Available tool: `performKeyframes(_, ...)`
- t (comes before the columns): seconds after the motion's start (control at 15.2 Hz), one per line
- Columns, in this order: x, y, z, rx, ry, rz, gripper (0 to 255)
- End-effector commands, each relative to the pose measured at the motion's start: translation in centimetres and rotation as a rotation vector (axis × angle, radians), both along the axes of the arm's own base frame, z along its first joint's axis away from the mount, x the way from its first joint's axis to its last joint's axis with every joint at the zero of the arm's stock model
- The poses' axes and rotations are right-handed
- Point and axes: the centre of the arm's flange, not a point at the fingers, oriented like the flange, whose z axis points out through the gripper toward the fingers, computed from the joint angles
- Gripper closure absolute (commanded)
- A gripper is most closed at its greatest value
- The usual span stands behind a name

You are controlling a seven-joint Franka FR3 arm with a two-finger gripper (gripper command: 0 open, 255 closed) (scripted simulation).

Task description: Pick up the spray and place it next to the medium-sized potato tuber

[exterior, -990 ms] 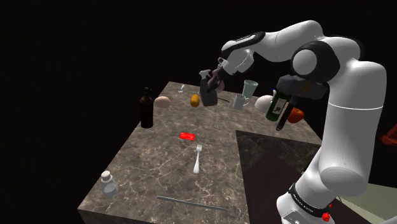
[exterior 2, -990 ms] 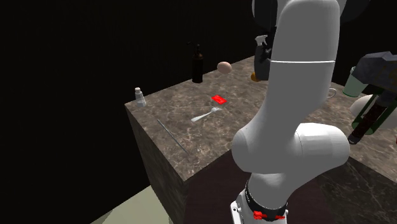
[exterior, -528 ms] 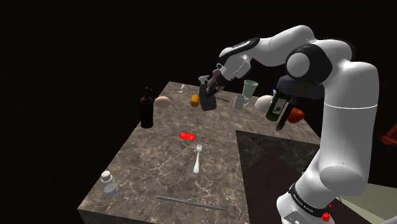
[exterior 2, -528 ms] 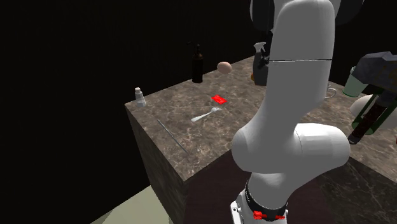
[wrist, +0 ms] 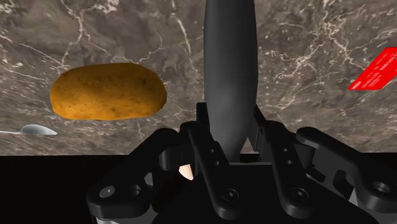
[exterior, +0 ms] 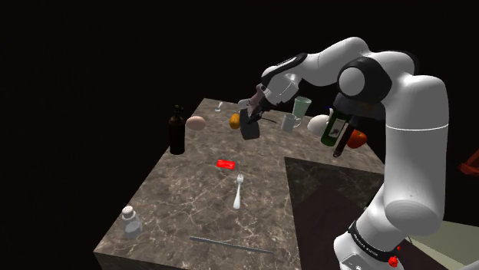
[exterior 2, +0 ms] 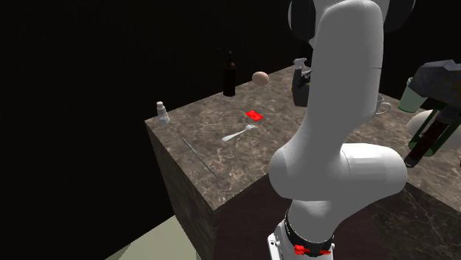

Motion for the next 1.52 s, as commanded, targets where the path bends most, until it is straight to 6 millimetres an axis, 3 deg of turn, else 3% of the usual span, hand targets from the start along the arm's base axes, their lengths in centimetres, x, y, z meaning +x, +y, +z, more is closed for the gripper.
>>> performKeyframes(0.0,0.0,0.0,-0.4,0.0,-0.001,0.0,255)
performKeyframes(0.4,0.0,0.0,-0.4,0.0,-0.001,0.0,255)
performKeyframes(0.46,0.0,0.0,-0.5,0.0,-0.001,0.0,0)
performKeyframes(0.79,0.0,0.0,-0.4,0.0,-0.001,0.0,0)
performKeyframes(1.06,-1.8,-1.8,3.8,0.0,-0.001,0.0,0)
performKeyframes(1.45,-1.8,-1.8,3.8,0.0,-0.001,0.0,0)
